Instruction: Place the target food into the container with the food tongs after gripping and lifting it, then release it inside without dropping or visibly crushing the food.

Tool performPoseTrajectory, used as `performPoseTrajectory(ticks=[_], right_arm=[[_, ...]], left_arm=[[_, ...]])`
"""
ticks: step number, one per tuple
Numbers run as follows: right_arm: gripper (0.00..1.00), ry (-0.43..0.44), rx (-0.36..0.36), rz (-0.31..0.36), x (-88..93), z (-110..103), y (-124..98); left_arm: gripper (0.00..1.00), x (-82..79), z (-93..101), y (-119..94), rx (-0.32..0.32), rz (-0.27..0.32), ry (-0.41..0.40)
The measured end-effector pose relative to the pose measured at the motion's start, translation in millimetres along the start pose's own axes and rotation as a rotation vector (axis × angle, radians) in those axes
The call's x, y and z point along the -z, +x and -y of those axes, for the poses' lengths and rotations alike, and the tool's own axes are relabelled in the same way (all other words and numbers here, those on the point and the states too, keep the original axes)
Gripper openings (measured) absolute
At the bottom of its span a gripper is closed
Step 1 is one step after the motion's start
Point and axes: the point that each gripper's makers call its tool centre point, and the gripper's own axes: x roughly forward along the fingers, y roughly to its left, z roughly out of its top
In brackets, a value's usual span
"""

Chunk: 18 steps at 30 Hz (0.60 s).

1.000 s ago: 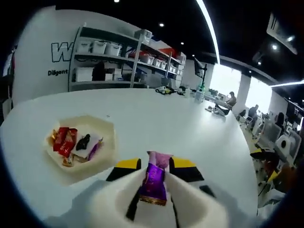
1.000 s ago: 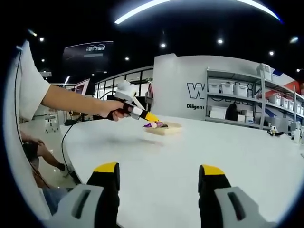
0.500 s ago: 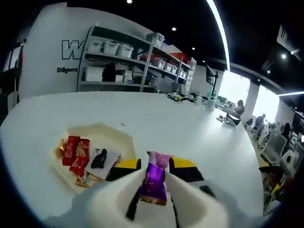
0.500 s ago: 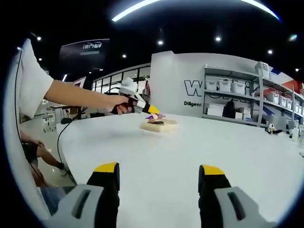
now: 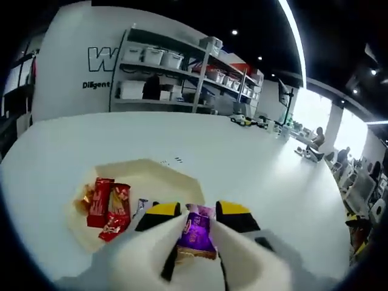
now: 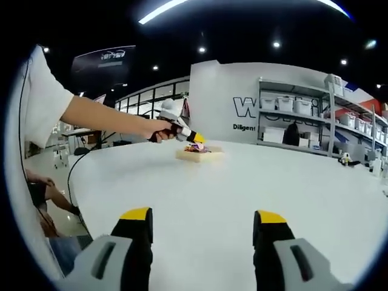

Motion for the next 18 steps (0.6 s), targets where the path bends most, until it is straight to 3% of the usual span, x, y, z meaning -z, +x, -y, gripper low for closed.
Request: performPoseTrajectory(ticks=[9, 18], right_arm=[[0.63, 0.011, 0.008, -0.006, 1.4, 7, 4], [0.63, 0.014, 0.023, -0.018, 6.5, 13, 1]], left_arm=[[0.23, -9.1, -17.8, 19, -0.050, 0.007, 0.013], [0.23, -6.6, -34.2, 34, -0.125, -0.004, -0.004]])
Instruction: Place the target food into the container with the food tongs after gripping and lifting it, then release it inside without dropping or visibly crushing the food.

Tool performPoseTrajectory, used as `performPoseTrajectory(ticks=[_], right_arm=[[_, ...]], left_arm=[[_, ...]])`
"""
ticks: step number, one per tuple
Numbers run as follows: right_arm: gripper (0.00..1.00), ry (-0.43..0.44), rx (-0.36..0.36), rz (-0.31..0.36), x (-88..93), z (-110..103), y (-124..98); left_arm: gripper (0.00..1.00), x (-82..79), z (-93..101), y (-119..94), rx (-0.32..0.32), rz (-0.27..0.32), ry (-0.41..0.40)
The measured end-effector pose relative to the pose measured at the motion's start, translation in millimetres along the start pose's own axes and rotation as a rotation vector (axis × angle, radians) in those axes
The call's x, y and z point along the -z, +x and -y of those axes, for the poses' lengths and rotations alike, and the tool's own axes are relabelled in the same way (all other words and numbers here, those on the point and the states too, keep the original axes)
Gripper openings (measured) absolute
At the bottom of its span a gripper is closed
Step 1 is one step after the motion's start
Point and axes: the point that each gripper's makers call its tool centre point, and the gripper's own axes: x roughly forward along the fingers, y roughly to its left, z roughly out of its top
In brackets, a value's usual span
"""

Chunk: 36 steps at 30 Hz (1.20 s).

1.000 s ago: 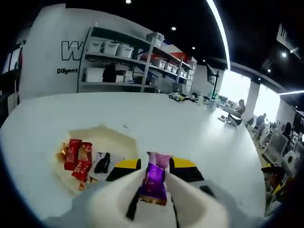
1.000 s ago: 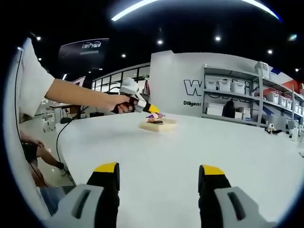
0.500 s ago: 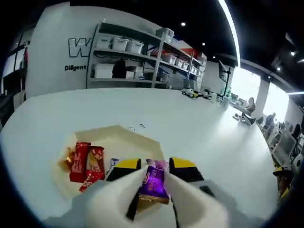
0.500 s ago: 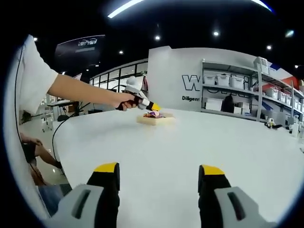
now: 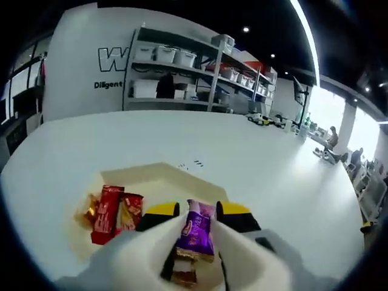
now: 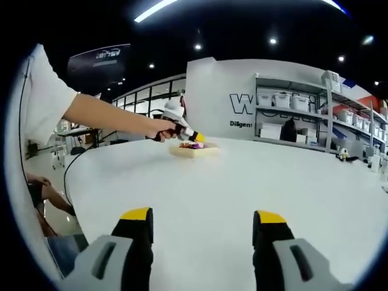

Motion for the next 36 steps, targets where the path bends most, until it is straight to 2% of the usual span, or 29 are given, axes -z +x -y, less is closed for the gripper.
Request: performPoseTrajectory(ticks=[4, 6, 8, 14, 17, 19, 21, 25, 29, 31, 36], right_arm=[[0.63, 0.001, 0.009, -0.004, 1.1, 3, -2], [0.63, 0.001, 0.014, -0.007, 1.2, 4, -3], [0.63, -0.007, 0.018, -0.014, 0.9, 4, -7], [0.63, -0.012, 0.037, -0.024, 2.4, 11, -15], [0.63, -0.008, 0.040, -0.018, 0.8, 12, -15], [0.63, -0.004, 0.037, -0.012, -1.0, 11, -14], [0.63, -0.008, 0.032, -0.013, -1.5, 10, -13], [0.63, -0.012, 0.022, -0.011, -2.2, 7, -11], [0.63, -0.016, 0.010, -0.003, -4.3, 4, -8], [0.63, -0.013, 0.001, 0.005, -6.3, 2, -6], [0.63, -0.014, -0.015, 0.009, -7.3, -3, -2]], left_arm=[[0.24, -2.3, -5.1, 5, -0.034, 0.008, 0.047], [0.25, -6.1, -9.9, 9, -0.065, 0.035, 0.053], [0.25, -3.4, -14.2, 14, -0.084, 0.025, 0.092], [0.25, -4.8, -13.7, 16, -0.093, 0.045, 0.088], [0.26, -13.4, -6.3, 13, -0.073, 0.085, 0.101], [0.26, -17.7, -3.3, 10, -0.081, 0.090, 0.124], [0.26, -19.3, -0.6, 9, -0.062, 0.091, 0.102], [0.27, -17.0, 2.3, 4, -0.054, 0.089, 0.098], [0.27, -17.3, 8.9, -11, -0.029, 0.109, 0.091], [0.26, -15.3, 10.9, -15, -0.020, 0.095, 0.098], [0.27, -15.5, 17.2, -31, -0.002, 0.104, 0.105]])
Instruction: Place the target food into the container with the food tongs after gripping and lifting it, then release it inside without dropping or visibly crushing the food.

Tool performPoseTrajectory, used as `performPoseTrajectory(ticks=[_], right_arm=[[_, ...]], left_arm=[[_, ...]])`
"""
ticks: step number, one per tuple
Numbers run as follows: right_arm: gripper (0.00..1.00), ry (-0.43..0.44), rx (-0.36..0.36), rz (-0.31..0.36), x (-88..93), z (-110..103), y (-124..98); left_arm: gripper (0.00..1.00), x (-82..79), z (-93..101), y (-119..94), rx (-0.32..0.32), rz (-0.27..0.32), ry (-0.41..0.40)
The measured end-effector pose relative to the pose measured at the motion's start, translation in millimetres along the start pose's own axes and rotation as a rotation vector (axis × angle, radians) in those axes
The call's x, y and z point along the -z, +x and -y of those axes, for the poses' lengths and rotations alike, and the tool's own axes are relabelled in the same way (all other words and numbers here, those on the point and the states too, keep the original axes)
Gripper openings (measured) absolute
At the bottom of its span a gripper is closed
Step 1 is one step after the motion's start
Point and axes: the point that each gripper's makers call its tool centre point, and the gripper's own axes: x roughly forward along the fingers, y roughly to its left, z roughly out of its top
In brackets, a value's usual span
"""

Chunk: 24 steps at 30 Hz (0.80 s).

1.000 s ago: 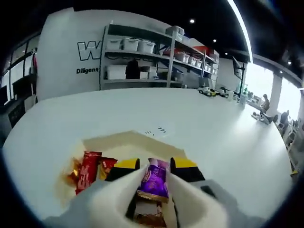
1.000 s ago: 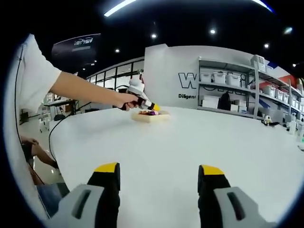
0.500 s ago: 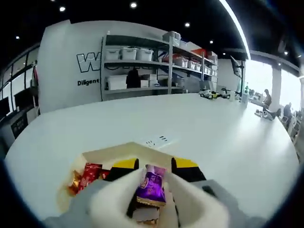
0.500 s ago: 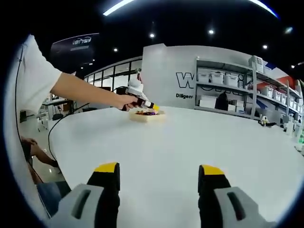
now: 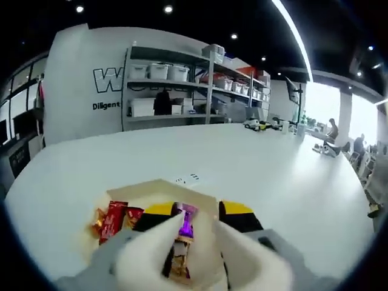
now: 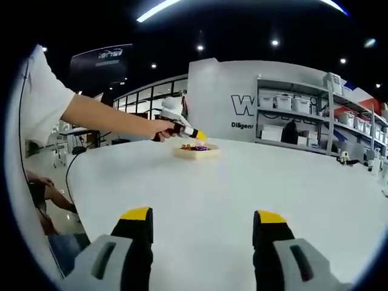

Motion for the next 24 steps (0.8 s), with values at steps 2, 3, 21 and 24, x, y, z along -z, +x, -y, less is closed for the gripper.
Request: performPoseTrajectory(ticks=[2, 3, 21, 24], right_arm=[[0.63, -0.002, -0.014, 0.008, -1.5, -6, 1], [0.63, 0.000, -0.020, 0.008, -1.5, -8, 2], [0.65, -0.028, -0.097, 0.026, -12.6, -45, 10], [0.65, -0.031, -0.103, 0.031, -14.3, -50, 9]], left_arm=[[0.27, -1.1, 8.9, -12, 0.022, 0.012, 0.020], [0.27, -0.6, 10.1, -15, 0.024, 0.013, 0.019], [0.27, 21.8, 18.9, -81, 0.074, 0.016, 0.004], [0.27, 25.7, 19.9, -92, 0.079, 0.017, -0.004]])
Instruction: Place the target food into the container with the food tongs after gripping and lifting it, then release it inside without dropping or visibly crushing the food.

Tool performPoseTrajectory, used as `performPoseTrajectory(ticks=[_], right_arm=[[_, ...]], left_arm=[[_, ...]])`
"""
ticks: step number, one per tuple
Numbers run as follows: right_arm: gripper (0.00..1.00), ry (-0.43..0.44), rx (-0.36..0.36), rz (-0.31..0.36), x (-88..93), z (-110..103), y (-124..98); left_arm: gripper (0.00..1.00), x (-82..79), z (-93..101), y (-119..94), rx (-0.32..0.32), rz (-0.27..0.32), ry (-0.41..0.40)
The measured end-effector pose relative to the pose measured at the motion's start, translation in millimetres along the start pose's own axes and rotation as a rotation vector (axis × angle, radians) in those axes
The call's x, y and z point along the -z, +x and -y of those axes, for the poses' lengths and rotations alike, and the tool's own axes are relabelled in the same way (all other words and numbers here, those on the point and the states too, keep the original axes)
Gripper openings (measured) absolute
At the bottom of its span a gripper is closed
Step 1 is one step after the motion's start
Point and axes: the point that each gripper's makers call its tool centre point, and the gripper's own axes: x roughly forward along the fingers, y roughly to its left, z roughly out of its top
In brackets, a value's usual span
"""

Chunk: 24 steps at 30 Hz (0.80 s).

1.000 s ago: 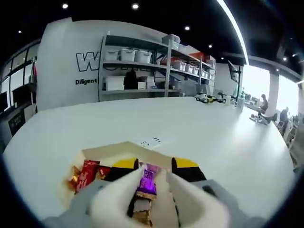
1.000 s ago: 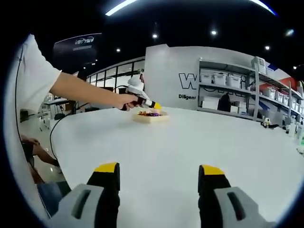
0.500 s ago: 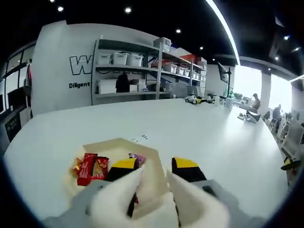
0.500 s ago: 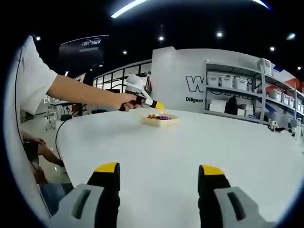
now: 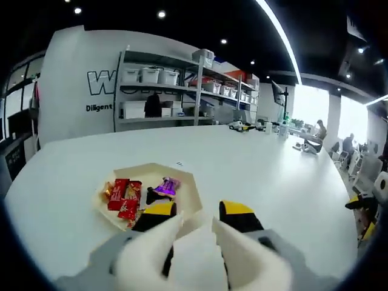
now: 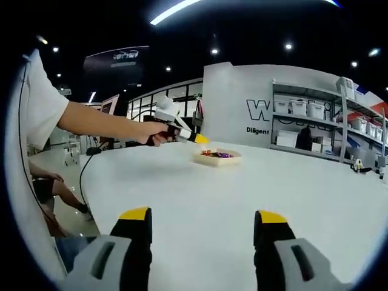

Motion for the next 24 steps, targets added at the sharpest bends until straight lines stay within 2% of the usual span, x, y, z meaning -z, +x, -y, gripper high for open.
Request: performPoseTrajectory(ticks=[9, 20, 24], right_arm=[[0.65, -0.025, -0.021, -0.001, -4.9, -16, -1], [0.65, -0.047, -0.040, 0.010, -11.4, -31, -2], [0.74, -0.058, -0.024, 0.018, -13.6, -31, -1]], left_arm=[[0.27, 6.3, 8.8, -20, 0.015, 0.006, -0.002], [0.27, -0.2, 15.0, -45, 0.016, 0.031, -0.006], [0.27, 2.6, 20.1, -58, 0.021, 0.040, -0.019]])
